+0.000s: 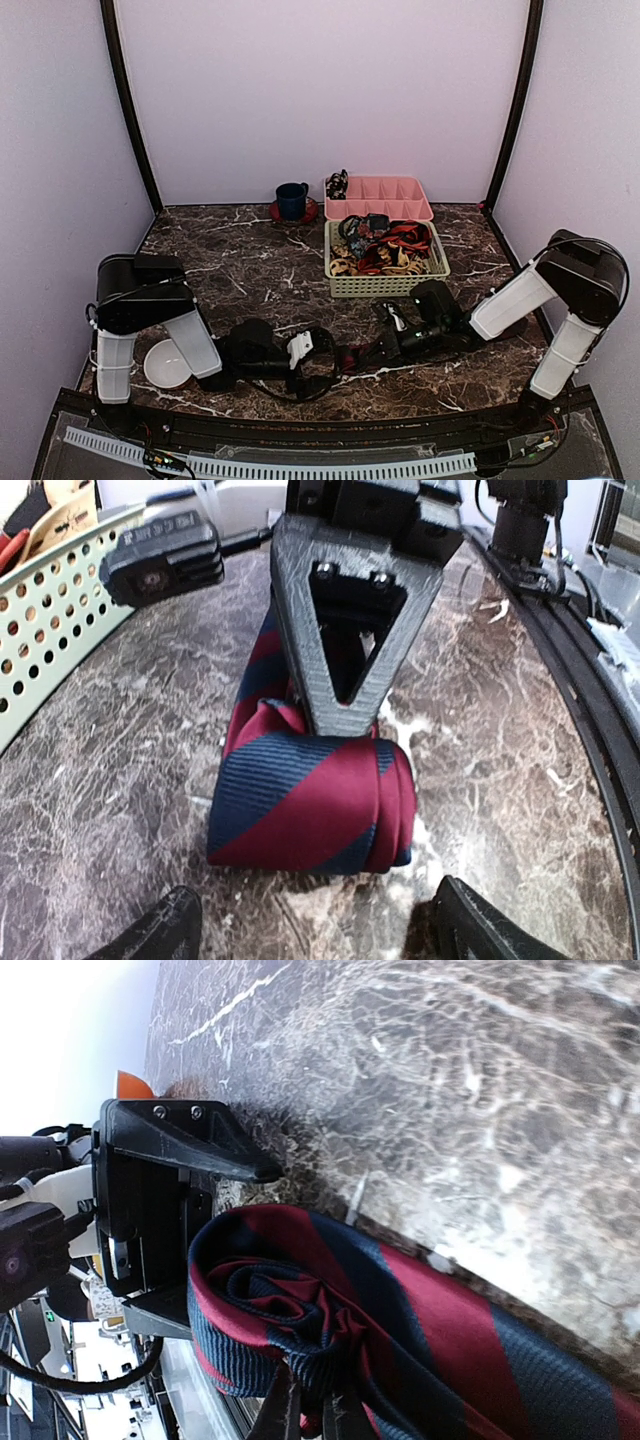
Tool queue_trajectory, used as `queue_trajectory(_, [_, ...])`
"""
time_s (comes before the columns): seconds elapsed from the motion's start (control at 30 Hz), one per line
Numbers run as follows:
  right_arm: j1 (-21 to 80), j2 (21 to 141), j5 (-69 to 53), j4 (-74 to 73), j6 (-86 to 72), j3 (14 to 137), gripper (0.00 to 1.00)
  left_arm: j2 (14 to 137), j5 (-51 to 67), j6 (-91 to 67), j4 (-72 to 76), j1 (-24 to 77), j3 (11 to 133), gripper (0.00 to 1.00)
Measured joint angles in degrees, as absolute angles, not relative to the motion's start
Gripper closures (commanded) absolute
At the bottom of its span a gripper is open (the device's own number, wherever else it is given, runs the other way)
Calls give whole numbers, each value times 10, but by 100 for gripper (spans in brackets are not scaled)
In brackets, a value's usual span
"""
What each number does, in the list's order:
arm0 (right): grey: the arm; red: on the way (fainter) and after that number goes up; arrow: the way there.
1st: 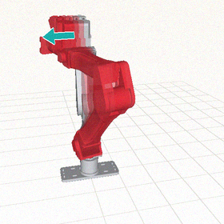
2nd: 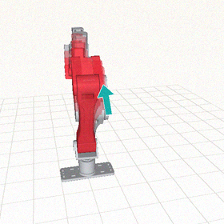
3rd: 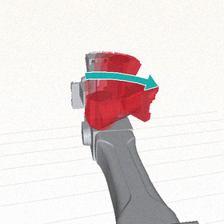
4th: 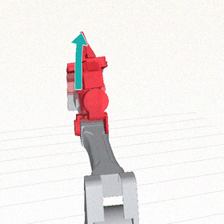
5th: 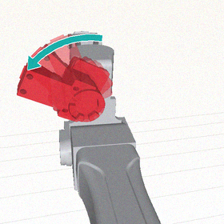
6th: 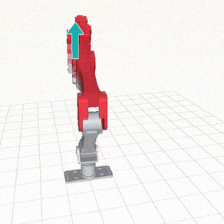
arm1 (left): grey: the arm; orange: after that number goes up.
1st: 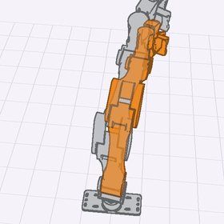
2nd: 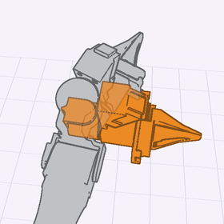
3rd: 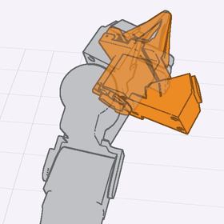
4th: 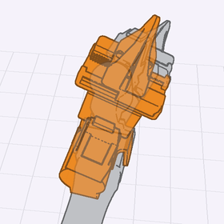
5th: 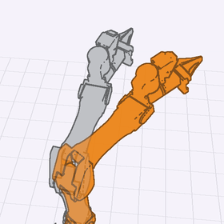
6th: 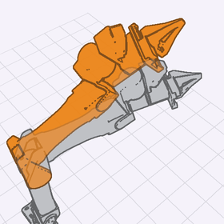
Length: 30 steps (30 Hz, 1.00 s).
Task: Roll the ties
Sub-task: Roll the tie at the center of the board.
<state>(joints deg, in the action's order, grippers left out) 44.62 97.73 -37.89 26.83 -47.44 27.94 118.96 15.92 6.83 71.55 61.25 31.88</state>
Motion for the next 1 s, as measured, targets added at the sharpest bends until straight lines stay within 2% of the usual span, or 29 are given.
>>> queue_trajectory(0.2, [437,982,-390,272,-473,276,100,1234,170,58,788,615,338,17])
queue_trajectory(0.33, [436,984,-393,269,-470,279,100,1261,182,54,797,616,376,24])
queue_trajectory(0.4, [435,984,-394,267,-470,280,100,1273,189,53,797,616,396,31])
queue_trajectory(0.5, [435,984,-395,263,-469,282,100,1286,196,52,795,616,419,51])
queue_trajectory(0.53, [435,984,-396,262,-469,283,96,1287,196,52,793,616,423,56])
queue_trajectory(0.57, [435,983,-396,260,-469,283,72,1287,196,52,788,616,424,65])
queue_trajectory(0.63, [435,973,-390,243,-463,287,61,1281,192,54,778,617,418,66])
queue_trajectory(0.73, [435,931,-370,190,-455,294,54,1242,179,65,744,618,384,67])
queue_trajectory(0.83, [440,898,-342,138,-448,310,54,1209,169,72,713,618,359,67])
queue_trajectory(1.0, [486,912,-321,88,-445,372,62,1181,159,84,666,618,353,67])
